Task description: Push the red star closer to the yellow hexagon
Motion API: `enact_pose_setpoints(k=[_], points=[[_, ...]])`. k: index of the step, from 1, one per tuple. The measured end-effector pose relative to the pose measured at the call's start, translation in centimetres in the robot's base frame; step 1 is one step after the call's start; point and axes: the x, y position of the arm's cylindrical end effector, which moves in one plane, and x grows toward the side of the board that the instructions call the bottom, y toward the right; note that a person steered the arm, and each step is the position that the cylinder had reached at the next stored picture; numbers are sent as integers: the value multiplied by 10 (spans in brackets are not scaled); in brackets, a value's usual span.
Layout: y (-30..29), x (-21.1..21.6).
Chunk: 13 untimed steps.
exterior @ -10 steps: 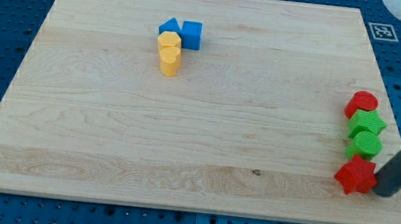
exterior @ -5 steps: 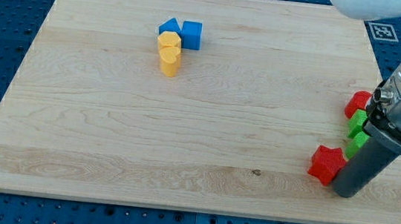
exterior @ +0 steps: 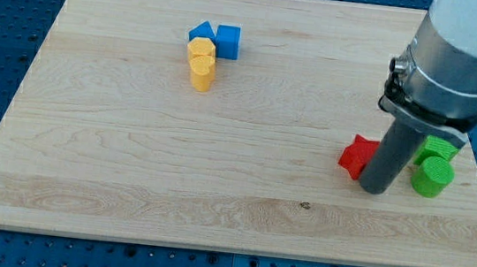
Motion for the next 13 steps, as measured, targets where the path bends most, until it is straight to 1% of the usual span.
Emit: enact_pose_setpoints(k=[4,7,10,12,13], points=[[-9,-83],[-47,-132],[-101,-134],[-119,-118],[-129,-117]])
